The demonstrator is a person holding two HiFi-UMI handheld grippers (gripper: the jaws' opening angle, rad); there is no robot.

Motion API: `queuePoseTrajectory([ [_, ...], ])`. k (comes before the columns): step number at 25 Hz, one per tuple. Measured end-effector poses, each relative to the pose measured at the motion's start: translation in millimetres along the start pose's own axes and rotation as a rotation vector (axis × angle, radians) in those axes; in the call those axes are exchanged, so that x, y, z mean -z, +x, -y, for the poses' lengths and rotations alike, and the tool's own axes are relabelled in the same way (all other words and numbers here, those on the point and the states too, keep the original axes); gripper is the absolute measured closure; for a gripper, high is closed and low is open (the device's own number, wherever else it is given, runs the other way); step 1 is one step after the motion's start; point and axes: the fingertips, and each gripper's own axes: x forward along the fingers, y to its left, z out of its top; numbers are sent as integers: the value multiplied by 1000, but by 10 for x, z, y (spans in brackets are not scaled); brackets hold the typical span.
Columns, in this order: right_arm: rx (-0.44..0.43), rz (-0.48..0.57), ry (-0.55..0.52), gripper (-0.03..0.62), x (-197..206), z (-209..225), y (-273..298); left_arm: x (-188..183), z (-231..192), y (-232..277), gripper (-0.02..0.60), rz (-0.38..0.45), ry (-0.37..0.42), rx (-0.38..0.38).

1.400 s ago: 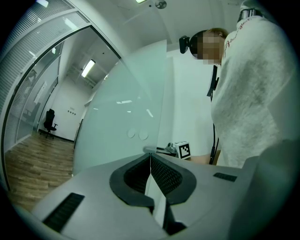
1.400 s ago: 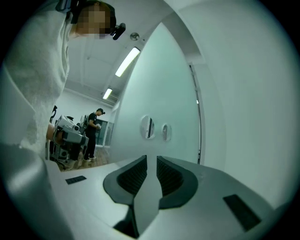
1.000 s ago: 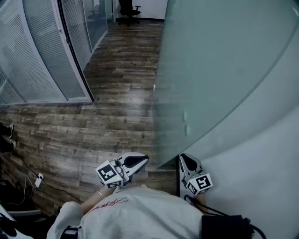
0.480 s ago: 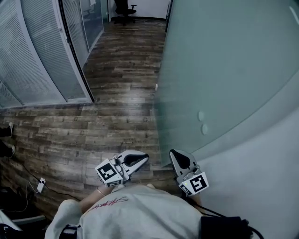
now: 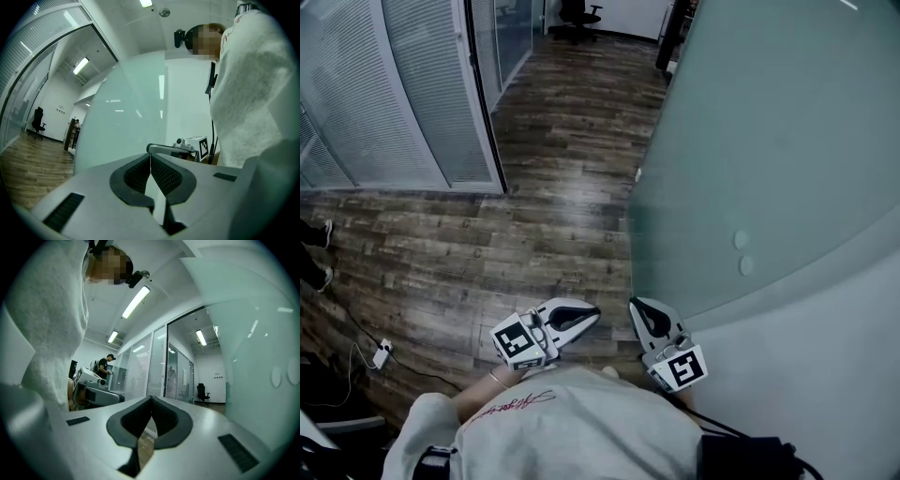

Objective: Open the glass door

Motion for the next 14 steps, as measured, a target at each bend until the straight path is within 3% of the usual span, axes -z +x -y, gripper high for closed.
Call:
queuePoseTrajectory([
  [14,20,13,-5,576,-123,-416,222,-4,44,-418,563,-1,-7,23],
])
